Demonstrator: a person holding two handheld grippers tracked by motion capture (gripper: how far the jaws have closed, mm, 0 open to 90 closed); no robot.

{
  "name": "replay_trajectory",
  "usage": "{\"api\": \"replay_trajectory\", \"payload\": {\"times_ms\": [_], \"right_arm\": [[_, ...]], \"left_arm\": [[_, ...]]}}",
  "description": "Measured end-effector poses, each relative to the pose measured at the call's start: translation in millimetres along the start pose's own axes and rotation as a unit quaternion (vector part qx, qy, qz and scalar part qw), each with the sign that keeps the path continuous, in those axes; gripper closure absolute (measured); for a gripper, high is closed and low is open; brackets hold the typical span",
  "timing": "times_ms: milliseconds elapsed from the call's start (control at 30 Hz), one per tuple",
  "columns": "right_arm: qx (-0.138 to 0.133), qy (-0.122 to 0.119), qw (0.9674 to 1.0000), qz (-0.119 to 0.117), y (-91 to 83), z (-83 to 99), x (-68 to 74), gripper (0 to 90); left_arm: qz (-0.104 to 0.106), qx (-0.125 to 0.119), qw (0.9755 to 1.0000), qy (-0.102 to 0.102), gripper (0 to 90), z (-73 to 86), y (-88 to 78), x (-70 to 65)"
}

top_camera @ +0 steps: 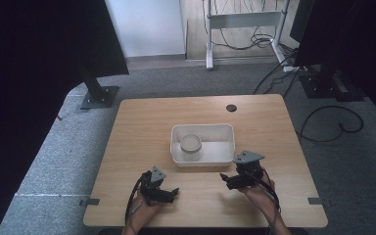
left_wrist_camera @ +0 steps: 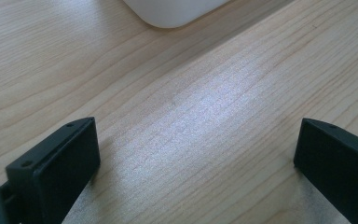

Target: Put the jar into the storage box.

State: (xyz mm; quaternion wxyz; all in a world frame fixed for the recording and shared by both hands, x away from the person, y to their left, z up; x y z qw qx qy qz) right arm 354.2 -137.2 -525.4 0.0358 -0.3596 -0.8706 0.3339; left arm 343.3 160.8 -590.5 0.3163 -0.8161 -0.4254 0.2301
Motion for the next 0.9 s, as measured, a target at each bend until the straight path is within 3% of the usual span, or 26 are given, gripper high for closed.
{"api": "replay_trajectory", "payload": {"times_ms": [433, 900], "right_arm": [[0.009, 0.013, 0.9997, 0.019, -13.7, 34.1, -1.2, 4.6], [0.043, 0.029, 0.9984, 0.023, -15.8, 69.5, 2.5, 4.7]], "left_arm": [[0.000, 0.000, 1.0000, -0.001, 0.0, 0.0, 0.0, -0.1], [0.000, 0.000, 1.0000, -0.001, 0.0, 0.1, 0.0, -0.2]]}}
Point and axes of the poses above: each handheld gripper's, and its own axes: y roughly forward along the jaws, z roughly out of its underside, x roughly to its left, the point moved 5 cm from there along y, roughly forward along the jaws, and after that the axes turned 10 degrees about -y, right-handed, at the moved point
